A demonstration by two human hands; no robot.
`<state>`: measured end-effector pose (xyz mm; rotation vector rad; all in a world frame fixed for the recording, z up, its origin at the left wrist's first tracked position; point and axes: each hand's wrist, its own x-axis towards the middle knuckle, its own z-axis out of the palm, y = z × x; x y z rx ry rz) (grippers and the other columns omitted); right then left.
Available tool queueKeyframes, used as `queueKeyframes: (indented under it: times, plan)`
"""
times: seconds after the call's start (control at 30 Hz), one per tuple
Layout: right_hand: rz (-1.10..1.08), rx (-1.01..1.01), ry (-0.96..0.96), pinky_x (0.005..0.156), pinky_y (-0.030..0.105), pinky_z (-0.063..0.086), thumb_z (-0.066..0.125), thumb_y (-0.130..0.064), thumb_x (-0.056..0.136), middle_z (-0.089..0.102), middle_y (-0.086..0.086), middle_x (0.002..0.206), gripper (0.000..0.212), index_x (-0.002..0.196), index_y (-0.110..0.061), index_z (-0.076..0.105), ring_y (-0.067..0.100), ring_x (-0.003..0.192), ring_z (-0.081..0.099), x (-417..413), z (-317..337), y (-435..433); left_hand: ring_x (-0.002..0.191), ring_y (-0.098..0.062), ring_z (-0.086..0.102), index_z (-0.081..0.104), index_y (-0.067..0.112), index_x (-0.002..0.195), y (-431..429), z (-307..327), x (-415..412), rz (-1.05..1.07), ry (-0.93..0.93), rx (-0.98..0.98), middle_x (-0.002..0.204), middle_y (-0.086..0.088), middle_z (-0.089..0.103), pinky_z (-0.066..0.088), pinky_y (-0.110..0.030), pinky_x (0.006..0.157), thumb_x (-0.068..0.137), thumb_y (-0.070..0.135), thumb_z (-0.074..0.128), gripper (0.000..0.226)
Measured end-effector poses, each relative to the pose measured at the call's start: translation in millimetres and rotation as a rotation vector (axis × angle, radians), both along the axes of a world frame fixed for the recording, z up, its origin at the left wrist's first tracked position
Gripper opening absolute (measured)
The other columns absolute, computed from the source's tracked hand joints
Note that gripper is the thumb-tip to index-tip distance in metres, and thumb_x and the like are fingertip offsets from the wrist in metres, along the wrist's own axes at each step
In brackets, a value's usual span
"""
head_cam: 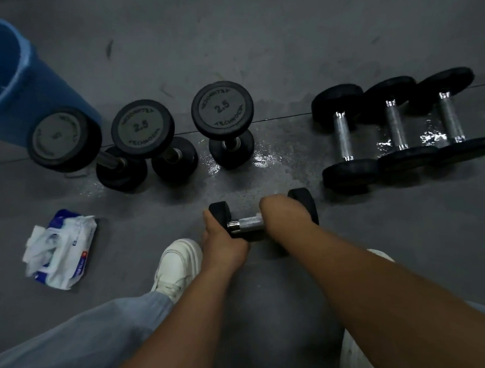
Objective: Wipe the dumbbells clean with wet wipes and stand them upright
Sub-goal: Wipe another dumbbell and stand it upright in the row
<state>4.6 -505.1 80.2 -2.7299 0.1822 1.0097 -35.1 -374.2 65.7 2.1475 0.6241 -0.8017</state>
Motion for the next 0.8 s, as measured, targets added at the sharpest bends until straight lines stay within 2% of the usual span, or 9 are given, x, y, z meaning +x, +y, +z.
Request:
queueKeyframes:
  times: [0.1, 0.17, 0.27, 0.33, 0.43, 0.6, 0.63, 0.7, 0.8]
  plan:
    - [-0.16, 0.037, -0.102, 0.082, 0.033, 0.049, 0.052, -0.013, 0.09, 0.06, 0.013, 0.115, 0.022, 0.111, -0.012, 0.058, 0.029, 0.101, 0.062, -1, -3, -5, 0.133, -0.03, 0.044, -0.012, 0.029, 0.156, 1, 4, -7, -0.083, -0.038, 0.023, 0.157, -0.012, 0.021, 0.039, -0.031, 0.105, 0.078, 0.009, 0.065, 0.112]
    - [-0.065, 0.032, -0.004, 0.091, 0.037, 0.049, 0.051, -0.011, 0.092, 0.054, 0.012, 0.126, 0.034, 0.125, -0.014, 0.056, 0.028, 0.112, 0.058, -7, -7, 6, 0.13, -0.031, 0.045, -0.011, 0.032, 0.156, 3, 5, -11, -0.143, -0.043, 0.027, 0.157, -0.011, 0.015, 0.04, -0.028, 0.1, 0.077, 0.006, 0.065, 0.112]
    - [-0.022, 0.081, 0.107, 0.093, 0.041, 0.049, 0.056, -0.015, 0.091, 0.052, 0.012, 0.13, 0.036, 0.127, -0.016, 0.057, 0.03, 0.117, 0.056, -5, -6, 17, 0.125, -0.031, 0.048, -0.013, 0.034, 0.155, 8, 3, -11, -0.194, -0.031, 0.025, 0.156, -0.012, 0.015, 0.043, -0.027, 0.091, 0.077, 0.006, 0.064, 0.114]
    - [-0.08, -0.006, 0.007, 0.089, 0.04, 0.051, 0.052, -0.013, 0.093, 0.051, 0.013, 0.127, 0.033, 0.125, -0.012, 0.058, 0.03, 0.114, 0.057, -1, -4, 10, 0.127, -0.031, 0.047, -0.013, 0.035, 0.155, 9, 3, -10, -0.2, -0.021, 0.021, 0.156, -0.011, 0.015, 0.041, -0.026, 0.091, 0.077, 0.006, 0.064, 0.113]
    - [0.026, -0.183, -0.002, 0.089, 0.036, 0.049, 0.045, -0.006, 0.095, 0.053, 0.01, 0.131, 0.034, 0.126, -0.011, 0.057, 0.025, 0.12, 0.053, -10, -5, 7, 0.129, -0.031, 0.045, -0.014, 0.036, 0.155, 10, 2, -7, -0.194, -0.009, 0.013, 0.156, -0.01, 0.016, 0.043, -0.031, 0.1, 0.077, 0.008, 0.065, 0.114]
    - [0.127, -0.208, 0.016, 0.115, 0.035, 0.022, 0.042, -0.016, 0.098, 0.056, 0.001, 0.133, 0.032, 0.126, -0.016, 0.057, 0.017, 0.134, 0.041, -5, -4, 17, 0.128, -0.029, 0.046, -0.014, 0.036, 0.154, 9, 3, -9, -0.195, -0.01, 0.022, 0.156, -0.009, 0.014, 0.038, -0.026, 0.09, 0.08, 0.013, 0.07, 0.115]
    - [0.14, -0.214, 0.01, 0.113, 0.035, 0.027, 0.041, -0.015, 0.098, 0.055, 0.002, 0.134, 0.032, 0.126, -0.015, 0.057, 0.018, 0.133, 0.041, -3, -4, 14, 0.128, -0.029, 0.046, -0.014, 0.036, 0.154, 9, 3, -9, -0.195, -0.013, 0.022, 0.157, -0.01, 0.014, 0.039, -0.026, 0.091, 0.079, 0.011, 0.069, 0.115]
    - [0.108, -0.223, 0.027, 0.094, 0.032, 0.045, 0.043, -0.013, 0.098, 0.053, 0.004, 0.133, 0.032, 0.126, -0.014, 0.058, 0.021, 0.125, 0.049, -3, -1, 9, 0.128, -0.031, 0.046, -0.013, 0.036, 0.155, 8, 4, -10, -0.191, -0.018, 0.018, 0.157, -0.011, 0.014, 0.043, -0.029, 0.096, 0.077, 0.007, 0.067, 0.115]
    - [0.055, -0.044, 0.065, 0.088, 0.035, 0.048, 0.053, -0.01, 0.092, 0.056, 0.007, 0.128, 0.029, 0.121, -0.012, 0.059, 0.025, 0.116, 0.057, -5, -2, 14, 0.125, -0.03, 0.049, -0.012, 0.036, 0.155, 7, 7, -13, -0.187, -0.034, 0.02, 0.157, -0.009, 0.016, 0.042, -0.028, 0.088, 0.077, 0.005, 0.064, 0.112]
